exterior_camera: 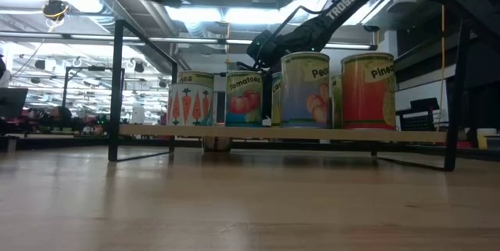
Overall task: Pick and place cans onto a shelf
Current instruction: Put the small canned oranges on the shelf
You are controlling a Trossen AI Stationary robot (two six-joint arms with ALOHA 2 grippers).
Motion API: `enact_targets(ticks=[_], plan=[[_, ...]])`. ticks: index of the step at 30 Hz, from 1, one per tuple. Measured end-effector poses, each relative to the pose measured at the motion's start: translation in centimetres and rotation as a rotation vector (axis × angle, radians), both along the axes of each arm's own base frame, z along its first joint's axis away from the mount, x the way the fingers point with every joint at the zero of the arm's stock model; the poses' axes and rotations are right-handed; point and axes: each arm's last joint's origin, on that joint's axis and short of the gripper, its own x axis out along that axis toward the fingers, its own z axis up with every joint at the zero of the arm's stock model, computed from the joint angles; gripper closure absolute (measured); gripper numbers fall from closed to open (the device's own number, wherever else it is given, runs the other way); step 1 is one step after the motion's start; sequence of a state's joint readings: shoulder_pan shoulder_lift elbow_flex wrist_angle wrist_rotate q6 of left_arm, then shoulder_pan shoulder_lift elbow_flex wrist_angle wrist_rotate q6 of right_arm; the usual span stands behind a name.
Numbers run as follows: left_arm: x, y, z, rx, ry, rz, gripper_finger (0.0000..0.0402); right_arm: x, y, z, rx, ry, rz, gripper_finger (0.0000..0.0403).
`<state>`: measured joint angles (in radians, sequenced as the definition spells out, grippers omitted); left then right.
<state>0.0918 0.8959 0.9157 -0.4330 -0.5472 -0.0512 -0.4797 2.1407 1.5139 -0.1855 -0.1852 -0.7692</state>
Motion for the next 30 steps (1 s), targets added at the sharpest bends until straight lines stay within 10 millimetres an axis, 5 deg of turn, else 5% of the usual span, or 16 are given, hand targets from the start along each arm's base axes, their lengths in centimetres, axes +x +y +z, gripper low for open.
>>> enact_targets(ticks=[13,22,30], plan=[[-1.4,11.2,-2.9,-0.264,0.054,0.090,0.0335,0.0,0.0,0.0,0.001,0.000,0.001,0.0214],[-2.0,19.4,-9.5,-0.565,0.075,0.052,0.0335,0.0,0.0,0.0,0.002,-0.001,0.002,0.0214],[-2.0,23.6,-16.2,-0.845,-0.028,-0.121,0.0335,0.0,0.0,0.0,0.002,-0.002,0.002,0.0214]])
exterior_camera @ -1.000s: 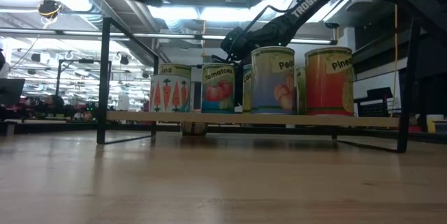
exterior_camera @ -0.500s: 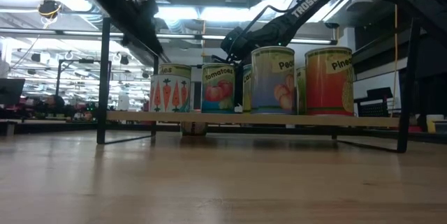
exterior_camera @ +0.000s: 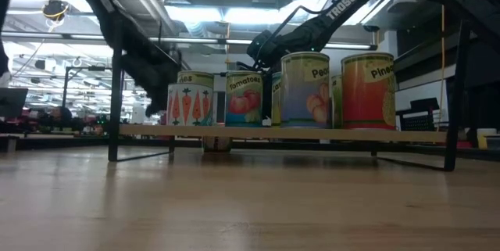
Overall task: Pick and place cans onto a shelf
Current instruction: Put the small canned oranges on the shelf
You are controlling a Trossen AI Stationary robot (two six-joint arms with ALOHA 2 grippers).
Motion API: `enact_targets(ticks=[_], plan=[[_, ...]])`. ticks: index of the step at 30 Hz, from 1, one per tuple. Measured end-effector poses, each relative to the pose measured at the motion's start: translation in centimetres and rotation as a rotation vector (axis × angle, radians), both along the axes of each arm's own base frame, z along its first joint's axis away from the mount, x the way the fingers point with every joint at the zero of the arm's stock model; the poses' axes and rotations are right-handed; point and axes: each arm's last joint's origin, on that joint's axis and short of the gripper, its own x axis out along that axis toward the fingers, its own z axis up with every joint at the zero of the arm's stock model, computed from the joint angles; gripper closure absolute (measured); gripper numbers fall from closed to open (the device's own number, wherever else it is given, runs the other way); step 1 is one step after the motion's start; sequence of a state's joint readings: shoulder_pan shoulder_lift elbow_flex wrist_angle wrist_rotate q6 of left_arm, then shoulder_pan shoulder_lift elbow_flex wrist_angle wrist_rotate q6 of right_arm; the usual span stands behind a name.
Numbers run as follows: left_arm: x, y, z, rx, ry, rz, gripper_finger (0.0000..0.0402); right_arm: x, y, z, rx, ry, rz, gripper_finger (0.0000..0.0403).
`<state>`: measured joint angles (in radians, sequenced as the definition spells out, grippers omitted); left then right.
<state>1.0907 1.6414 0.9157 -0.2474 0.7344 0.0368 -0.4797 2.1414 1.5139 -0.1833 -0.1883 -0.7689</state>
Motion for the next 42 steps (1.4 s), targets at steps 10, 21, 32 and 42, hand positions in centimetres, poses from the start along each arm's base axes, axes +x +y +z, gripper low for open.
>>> enact_targets(ticks=[10,21,32,42], plan=[[2.3,0.2,-4.8,-0.135,-0.044,-0.115,0.0335,0.0,0.0,0.0,0.000,0.000,0.000,0.0214],[5.9,-1.9,-5.2,-0.098,-0.058,-0.244,0.0335,0.1,0.2,0.0,0.050,-0.025,0.053,0.0214],[6.9,-2.2,-4.9,-0.063,-0.088,-0.261,0.0335,0.2,0.1,0.1,0.038,-0.044,0.052,0.0214],[7.1,-2.0,-4.8,-0.025,-0.089,-0.248,0.0335,0.2,0.0,0.2,0.011,-0.045,0.073,0.0258]])
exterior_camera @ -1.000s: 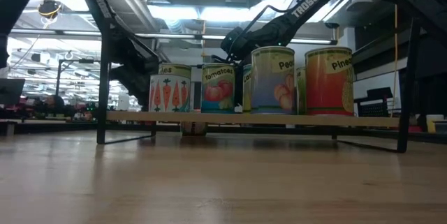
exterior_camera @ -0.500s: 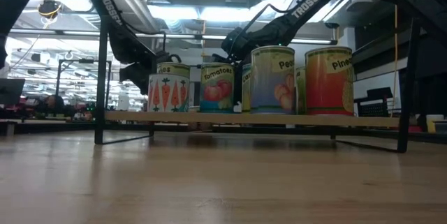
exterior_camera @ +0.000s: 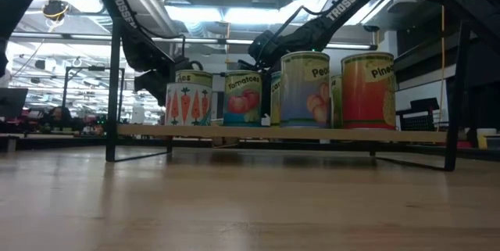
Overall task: Pick and place cans onto a shelf
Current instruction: Put the small canned oranges on the shelf
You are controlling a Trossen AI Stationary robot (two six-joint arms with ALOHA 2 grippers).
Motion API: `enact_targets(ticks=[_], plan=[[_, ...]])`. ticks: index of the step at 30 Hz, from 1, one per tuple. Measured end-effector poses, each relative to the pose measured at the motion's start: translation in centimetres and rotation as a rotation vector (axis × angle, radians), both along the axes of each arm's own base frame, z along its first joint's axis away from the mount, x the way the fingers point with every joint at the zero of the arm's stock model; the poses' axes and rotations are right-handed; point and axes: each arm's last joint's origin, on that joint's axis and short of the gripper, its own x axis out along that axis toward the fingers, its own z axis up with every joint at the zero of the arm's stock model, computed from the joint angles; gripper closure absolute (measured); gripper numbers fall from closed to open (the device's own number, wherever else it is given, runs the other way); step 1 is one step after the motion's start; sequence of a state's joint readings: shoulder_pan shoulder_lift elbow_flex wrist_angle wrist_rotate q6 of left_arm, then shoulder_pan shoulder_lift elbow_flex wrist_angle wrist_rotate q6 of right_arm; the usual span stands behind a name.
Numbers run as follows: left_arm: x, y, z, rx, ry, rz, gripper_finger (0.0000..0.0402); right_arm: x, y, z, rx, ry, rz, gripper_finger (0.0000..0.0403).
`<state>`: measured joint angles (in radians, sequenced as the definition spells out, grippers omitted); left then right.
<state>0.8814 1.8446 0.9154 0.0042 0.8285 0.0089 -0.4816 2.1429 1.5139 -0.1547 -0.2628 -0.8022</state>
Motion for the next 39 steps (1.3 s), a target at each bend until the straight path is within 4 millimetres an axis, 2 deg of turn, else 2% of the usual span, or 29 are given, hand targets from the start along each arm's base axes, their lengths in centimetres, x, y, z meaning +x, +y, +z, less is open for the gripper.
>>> enact_targets(ticks=[9,27,34,39], plan=[[0.02,0.04,0.01,0.007,0.001,0.004,0.0335,0.02,0.01,0.01,-0.001,-0.001,0.000,0.0307],[0.16,0.33,0.15,0.060,0.007,0.034,0.0335,0.02,0.02,0.01,-0.003,-0.001,-0.002,0.0315],[0.15,0.53,0.13,0.095,0.033,0.070,0.0335,0.04,0.11,-0.01,0.010,0.000,-0.003,0.0386],[0.18,0.51,0.13,0.096,0.031,0.066,0.0335,0.03,0.12,0.08,0.010,-0.003,-0.002,0.0389]])
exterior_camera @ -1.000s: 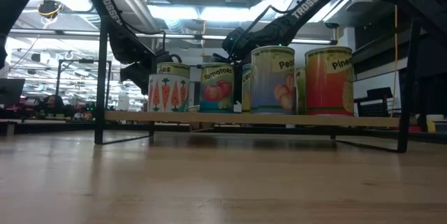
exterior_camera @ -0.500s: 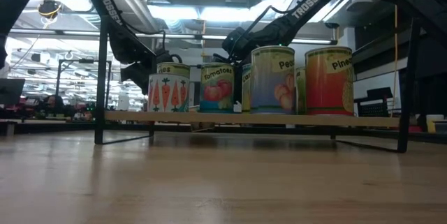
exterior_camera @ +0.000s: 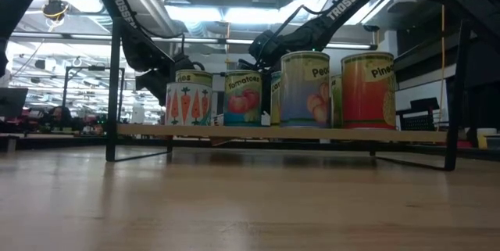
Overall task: Pick and place cans onto a shelf
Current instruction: Put the small canned oranges on the shelf
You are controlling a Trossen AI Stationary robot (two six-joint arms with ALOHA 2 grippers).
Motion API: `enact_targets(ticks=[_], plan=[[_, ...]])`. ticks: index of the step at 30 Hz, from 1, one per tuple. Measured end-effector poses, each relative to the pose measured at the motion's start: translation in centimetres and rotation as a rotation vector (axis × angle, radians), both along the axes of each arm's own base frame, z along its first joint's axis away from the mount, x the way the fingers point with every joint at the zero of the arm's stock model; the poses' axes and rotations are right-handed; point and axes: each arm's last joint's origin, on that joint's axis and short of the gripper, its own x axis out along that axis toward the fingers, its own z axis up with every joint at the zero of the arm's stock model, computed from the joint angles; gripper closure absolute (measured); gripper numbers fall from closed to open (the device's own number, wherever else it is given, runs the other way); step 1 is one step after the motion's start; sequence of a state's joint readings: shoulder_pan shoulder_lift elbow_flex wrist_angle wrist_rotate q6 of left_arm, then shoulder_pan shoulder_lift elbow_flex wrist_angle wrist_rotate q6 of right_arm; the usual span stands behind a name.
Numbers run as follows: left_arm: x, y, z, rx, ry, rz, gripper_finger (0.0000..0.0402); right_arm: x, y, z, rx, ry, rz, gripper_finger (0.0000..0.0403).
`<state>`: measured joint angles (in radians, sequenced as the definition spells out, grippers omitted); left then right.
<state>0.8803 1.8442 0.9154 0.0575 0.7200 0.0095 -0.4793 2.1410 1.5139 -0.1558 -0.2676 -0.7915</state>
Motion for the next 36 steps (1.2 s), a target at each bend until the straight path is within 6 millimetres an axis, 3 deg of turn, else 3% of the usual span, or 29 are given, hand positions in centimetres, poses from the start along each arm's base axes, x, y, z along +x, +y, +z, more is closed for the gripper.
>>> enact_targets(ticks=[16,28,36], plan=[[0.0,0.1,0.1,0.010,-0.005,0.001,0.0335,-0.2,0.2,0.5,-0.003,0.014,-0.011,0.0398],[0.1,0.2,0.3,0.019,-0.012,0.002,0.0335,-1.8,0.4,5.9,-0.129,-0.012,-0.116,0.0399],[0.0,0.2,0.1,0.037,0.016,0.026,0.0335,-4.7,1.6,11.2,-0.191,0.003,-0.180,0.0399]])
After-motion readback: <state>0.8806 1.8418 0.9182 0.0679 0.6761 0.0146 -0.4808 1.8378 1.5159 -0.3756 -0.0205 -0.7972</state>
